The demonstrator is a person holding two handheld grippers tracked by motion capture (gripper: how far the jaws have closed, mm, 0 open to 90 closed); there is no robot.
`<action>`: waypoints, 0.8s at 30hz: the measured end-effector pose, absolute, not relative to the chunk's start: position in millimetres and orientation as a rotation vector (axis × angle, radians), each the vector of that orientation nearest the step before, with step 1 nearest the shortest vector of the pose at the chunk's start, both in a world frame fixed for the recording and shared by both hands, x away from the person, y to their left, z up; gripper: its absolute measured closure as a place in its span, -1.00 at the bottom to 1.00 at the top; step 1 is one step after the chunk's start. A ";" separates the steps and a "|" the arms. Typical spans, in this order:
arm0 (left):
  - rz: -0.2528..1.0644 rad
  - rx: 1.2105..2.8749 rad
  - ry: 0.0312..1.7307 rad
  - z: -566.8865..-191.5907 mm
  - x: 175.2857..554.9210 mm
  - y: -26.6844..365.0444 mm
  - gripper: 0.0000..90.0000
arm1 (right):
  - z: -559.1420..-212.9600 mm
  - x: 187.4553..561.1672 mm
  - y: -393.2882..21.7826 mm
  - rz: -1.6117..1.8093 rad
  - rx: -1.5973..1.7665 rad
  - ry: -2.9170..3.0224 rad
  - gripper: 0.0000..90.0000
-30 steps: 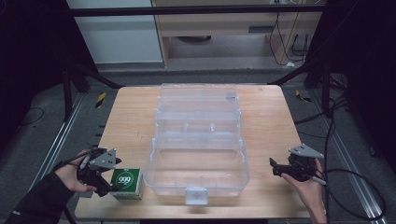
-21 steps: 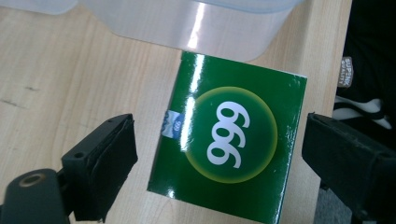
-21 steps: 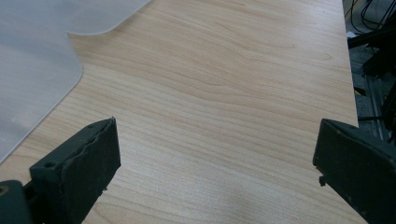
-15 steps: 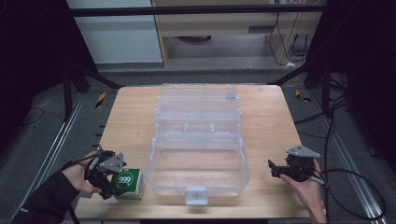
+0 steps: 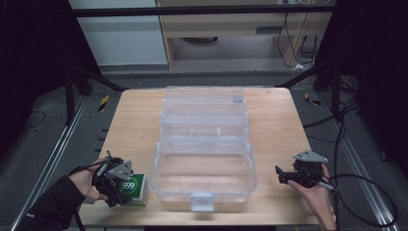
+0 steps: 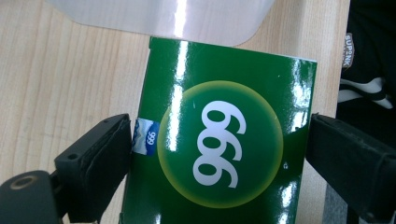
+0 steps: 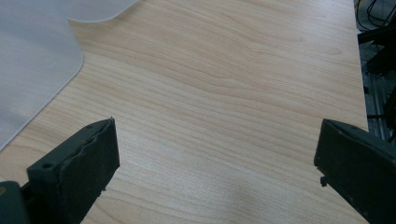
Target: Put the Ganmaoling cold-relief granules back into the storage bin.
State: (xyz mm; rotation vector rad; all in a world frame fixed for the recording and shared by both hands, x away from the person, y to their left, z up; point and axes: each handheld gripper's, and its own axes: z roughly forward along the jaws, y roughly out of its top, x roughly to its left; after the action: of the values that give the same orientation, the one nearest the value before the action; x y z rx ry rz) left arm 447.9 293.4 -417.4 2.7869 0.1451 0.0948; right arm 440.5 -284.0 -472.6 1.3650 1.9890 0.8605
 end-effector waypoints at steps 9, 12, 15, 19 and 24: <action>0.039 2.822 0.135 -432.9 454.8 286.2 -0.83 | -473.2 440.7 -283.7 0.850 1.354 2.000 -0.99; 0.030 2.830 0.127 -434.6 456.0 285.1 -0.82 | -473.0 440.7 -283.7 0.853 1.358 2.000 -0.99; 0.026 2.830 0.121 -435.0 456.1 285.4 -0.79 | -473.6 440.8 -283.0 0.850 1.356 2.004 -0.99; 0.026 2.828 0.124 -433.9 455.0 286.5 -0.74 | -473.8 440.8 -282.5 0.848 1.356 2.005 -0.99; 0.024 2.828 0.132 -432.5 453.6 287.2 -0.70 | -473.5 440.6 -282.9 0.850 1.357 2.004 -0.99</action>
State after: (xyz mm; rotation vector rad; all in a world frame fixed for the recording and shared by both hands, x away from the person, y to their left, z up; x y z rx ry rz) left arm 453.6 287.2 -432.5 2.8282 0.1317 0.0237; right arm 440.6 -282.9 -473.5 1.3570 2.0040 0.8499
